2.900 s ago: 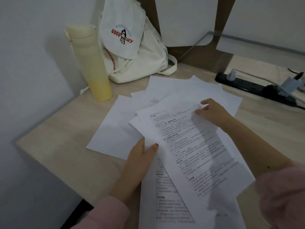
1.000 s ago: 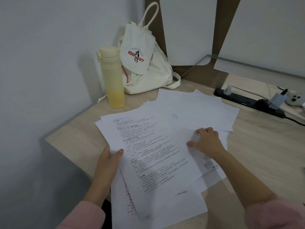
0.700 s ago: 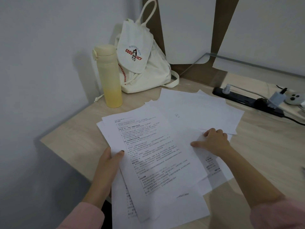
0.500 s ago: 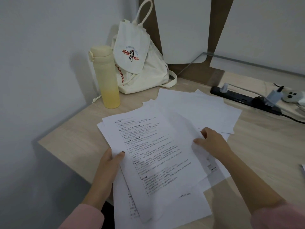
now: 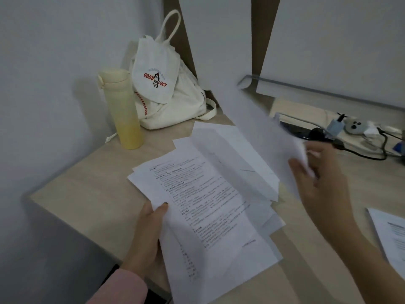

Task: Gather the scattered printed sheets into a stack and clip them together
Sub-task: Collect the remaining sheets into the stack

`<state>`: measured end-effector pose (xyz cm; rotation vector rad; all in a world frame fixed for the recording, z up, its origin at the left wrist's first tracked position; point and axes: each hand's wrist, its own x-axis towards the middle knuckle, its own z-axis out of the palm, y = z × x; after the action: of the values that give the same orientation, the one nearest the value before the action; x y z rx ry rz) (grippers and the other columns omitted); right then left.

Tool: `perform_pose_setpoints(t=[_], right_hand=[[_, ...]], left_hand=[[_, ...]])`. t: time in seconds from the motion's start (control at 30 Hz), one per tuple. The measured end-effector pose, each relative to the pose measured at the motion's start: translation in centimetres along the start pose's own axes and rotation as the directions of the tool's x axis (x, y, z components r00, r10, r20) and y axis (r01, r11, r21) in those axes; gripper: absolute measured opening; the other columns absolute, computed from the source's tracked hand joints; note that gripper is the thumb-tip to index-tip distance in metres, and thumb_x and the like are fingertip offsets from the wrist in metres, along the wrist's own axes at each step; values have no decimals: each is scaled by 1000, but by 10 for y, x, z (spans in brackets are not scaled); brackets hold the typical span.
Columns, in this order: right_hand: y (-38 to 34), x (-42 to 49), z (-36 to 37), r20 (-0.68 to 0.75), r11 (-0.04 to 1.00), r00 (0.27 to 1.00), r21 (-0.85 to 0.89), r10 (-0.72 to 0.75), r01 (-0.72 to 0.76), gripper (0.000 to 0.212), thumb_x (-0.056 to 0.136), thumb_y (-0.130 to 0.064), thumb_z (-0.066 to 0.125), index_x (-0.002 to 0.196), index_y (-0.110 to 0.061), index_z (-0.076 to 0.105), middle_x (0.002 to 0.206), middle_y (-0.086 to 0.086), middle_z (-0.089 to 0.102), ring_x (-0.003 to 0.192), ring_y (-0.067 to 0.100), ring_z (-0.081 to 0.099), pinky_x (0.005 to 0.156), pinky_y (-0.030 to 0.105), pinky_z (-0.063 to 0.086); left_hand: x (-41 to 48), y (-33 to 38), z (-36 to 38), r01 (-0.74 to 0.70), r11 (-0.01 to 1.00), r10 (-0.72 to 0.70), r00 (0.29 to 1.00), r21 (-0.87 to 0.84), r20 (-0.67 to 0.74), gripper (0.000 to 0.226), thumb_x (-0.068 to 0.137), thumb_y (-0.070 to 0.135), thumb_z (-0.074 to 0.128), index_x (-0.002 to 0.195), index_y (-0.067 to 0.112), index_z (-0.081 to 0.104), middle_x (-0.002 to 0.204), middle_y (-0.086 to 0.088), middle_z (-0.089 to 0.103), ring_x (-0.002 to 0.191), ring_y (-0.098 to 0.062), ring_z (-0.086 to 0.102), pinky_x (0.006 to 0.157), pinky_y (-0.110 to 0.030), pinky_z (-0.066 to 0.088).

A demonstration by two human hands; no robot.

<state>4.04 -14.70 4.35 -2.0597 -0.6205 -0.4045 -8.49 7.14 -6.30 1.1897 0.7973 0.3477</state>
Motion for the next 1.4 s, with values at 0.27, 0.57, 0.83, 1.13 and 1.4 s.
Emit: perform_pose_setpoints(t=[0.27,0.57,0.83,1.13,1.4], right_hand=[[26,-72,56,447,971,886,-133,-119,197,24,80,-19,57,102,-27,60,85,-12,66,84,3,52,64,15,38],[28,-91,77,563,977,806,14,-182,211,11,85,-38,43,94,-38,51,73,-27,49,70,-9,45,60,12,38],[47,-64,53,534,992,837,30,-122,126,18,83,-50,52,90,-36,60,108,-10,61,105,2,52,87,11,38],[46,-53,40,409,565,643,310,647,-765,43,89,-28,56,130,-17,49,137,4,50,118,21,53,98,35,39],[15,-67,80,673,375,645,528,364,-762,59,78,-29,70,132,-28,45,126,-7,63,115,15,60,99,36,48]], left_hand=[[-1,-2,-3,0,1000,1,999,-18,43,29,94,17,50,122,17,56,115,-5,67,103,-24,64,84,-37,52],[4,0,-2,-10,999,12,998,-39,57,42,92,42,50,130,25,53,125,5,63,115,-16,59,105,-42,41],[6,-5,-6,-26,1000,26,999,-9,28,34,92,14,53,125,17,56,119,1,65,108,-18,61,93,-36,49],[8,-5,-3,-14,995,14,1000,101,7,26,90,14,55,114,19,61,114,0,68,106,-23,63,99,-48,46],[6,-3,-2,4,994,-9,999,105,45,26,91,11,53,115,18,60,113,-1,68,103,-23,64,93,-44,51]])
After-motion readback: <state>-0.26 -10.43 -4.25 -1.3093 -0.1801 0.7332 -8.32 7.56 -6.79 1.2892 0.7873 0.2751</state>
